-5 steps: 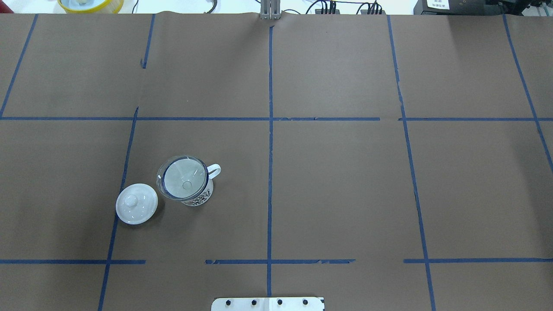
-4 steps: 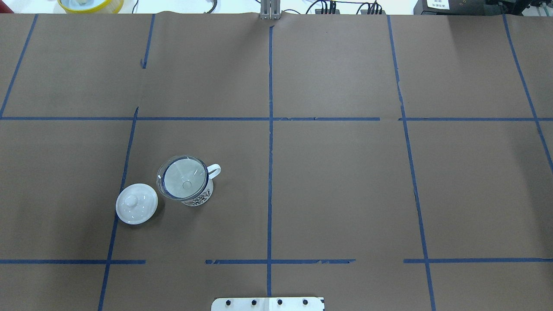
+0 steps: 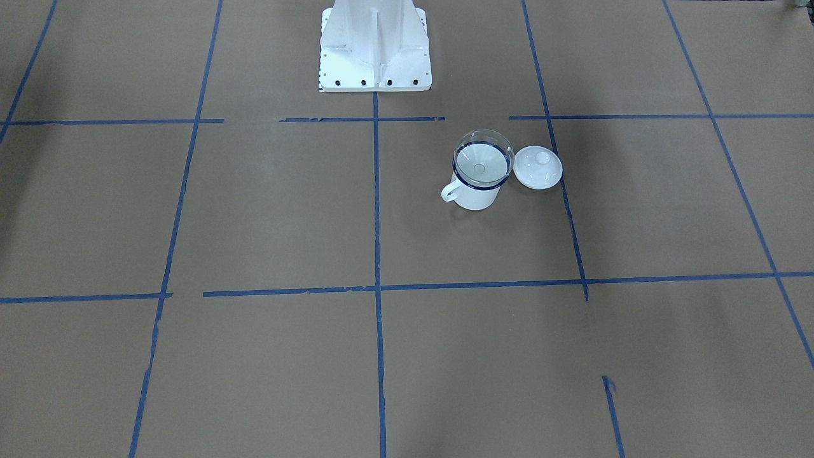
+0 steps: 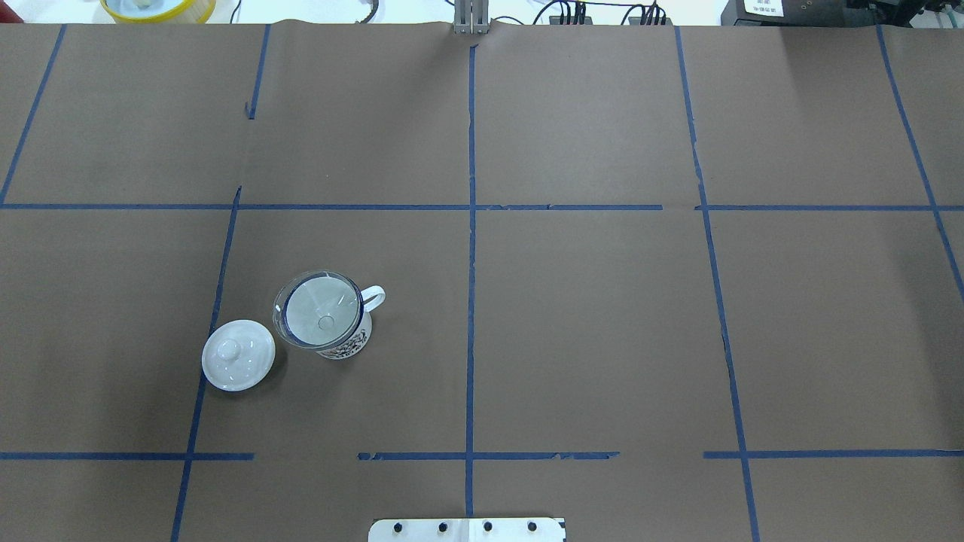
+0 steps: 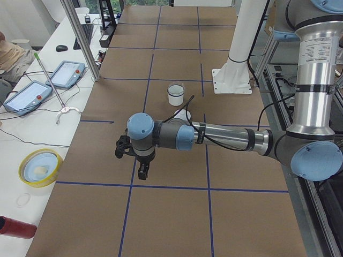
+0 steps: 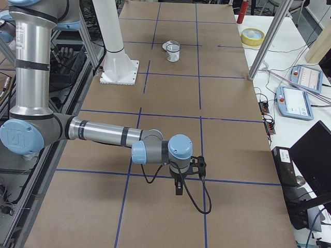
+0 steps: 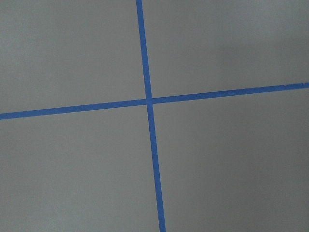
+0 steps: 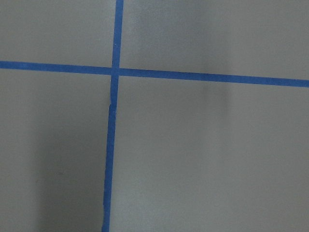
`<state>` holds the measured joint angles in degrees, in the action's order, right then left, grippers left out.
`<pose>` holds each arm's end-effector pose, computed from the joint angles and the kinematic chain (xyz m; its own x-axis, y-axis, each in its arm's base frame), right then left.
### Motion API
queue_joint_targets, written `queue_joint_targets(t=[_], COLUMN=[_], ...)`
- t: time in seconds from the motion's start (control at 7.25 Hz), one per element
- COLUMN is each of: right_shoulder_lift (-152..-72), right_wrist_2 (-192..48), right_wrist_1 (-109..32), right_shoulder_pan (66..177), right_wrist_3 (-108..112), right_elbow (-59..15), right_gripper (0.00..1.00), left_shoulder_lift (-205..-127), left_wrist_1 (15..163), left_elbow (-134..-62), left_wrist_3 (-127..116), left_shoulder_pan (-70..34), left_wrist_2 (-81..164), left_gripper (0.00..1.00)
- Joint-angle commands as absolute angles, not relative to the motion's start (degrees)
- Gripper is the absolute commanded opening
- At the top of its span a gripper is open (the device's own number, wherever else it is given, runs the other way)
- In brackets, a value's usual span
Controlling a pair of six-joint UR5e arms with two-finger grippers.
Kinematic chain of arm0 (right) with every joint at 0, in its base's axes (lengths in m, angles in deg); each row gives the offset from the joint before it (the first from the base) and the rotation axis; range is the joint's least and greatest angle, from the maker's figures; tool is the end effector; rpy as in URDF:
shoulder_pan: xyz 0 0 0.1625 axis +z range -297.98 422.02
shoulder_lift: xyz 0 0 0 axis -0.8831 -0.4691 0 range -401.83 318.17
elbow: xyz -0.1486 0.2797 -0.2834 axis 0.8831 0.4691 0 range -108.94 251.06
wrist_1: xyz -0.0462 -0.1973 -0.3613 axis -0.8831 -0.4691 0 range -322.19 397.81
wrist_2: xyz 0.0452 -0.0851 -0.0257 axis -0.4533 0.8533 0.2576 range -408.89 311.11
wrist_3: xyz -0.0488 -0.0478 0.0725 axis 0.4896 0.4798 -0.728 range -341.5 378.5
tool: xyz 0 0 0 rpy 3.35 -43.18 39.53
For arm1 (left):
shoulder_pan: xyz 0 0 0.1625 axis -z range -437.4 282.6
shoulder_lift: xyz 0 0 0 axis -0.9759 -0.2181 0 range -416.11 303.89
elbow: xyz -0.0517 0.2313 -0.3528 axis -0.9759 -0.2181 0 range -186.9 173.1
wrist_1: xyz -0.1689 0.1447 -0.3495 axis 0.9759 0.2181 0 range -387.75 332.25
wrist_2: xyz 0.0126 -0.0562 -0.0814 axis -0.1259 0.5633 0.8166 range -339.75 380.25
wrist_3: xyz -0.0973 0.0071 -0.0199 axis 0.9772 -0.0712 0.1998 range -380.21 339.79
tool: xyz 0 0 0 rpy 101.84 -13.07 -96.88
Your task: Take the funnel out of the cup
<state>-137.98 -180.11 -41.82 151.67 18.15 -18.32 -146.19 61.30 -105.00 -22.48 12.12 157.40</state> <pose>0.0650 -0.4485 0.6998 0.7519 -0.0398 0.6581 0.0016 0.9983 0.0585 -0.0561 -0.4968 0.5863 0.6784 0.1373 -0.7217 -0.0352 0.9873 0.1548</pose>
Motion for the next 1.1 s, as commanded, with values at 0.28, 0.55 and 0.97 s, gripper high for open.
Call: queue_joint_targets(t=[0.28, 0.55, 0.97], right_shoulder_lift=[-137.98, -137.98, -137.98], right_wrist_2=[-180.11, -180.11, -180.11], right_wrist_1=[-41.81, -41.81, -41.81], right_shoulder_pan=[151.67, 151.67, 151.67], right_wrist_3=[18.15, 18.15, 18.15], right_elbow=[-18.32, -18.32, -18.32], right_gripper=[1.00, 1.00, 1.00], left_shoulder_lift=[-154.38, -154.46, -158.14], left_wrist_1=[70.23, 79.40, 83.08], left_elbow=[-102.87, -104.71, -110.40], left_wrist_3=[-14.52, -2.26, 24.34], left_shoulder_pan=[12.33, 9.29, -8.79], left_wrist_2=[148.74, 151.82, 151.21], left_gripper=[1.00, 1.00, 1.00])
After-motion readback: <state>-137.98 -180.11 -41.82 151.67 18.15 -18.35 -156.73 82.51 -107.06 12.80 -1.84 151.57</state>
